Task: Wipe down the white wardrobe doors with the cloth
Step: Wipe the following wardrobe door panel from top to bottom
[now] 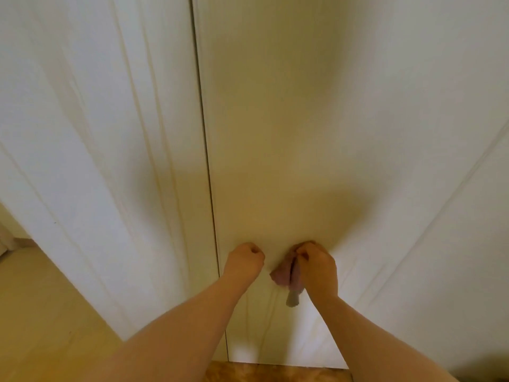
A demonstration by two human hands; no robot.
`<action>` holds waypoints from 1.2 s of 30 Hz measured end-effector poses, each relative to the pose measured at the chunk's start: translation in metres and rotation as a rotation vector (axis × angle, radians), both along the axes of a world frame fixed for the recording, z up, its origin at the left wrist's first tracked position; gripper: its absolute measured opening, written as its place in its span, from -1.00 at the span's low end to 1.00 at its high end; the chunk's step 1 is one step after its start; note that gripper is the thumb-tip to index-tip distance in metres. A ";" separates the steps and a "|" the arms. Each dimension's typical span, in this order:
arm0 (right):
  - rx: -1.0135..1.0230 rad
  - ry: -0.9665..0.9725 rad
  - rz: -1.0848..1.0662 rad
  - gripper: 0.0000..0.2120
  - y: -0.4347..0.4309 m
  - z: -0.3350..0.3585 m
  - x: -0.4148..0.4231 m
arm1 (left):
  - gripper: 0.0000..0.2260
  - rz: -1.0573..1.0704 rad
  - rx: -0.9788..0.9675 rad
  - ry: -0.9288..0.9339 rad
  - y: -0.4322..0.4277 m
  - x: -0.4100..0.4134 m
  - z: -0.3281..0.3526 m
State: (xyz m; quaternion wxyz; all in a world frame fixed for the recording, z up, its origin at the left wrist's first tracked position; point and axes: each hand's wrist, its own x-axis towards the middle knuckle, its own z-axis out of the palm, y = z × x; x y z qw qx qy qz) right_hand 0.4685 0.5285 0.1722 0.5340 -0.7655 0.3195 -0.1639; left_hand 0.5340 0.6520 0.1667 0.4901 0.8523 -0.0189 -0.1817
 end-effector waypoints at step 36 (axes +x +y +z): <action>0.182 0.085 -0.148 -0.84 -0.116 -0.017 -0.043 | -0.87 -0.058 0.160 -0.012 -0.133 -0.054 -0.015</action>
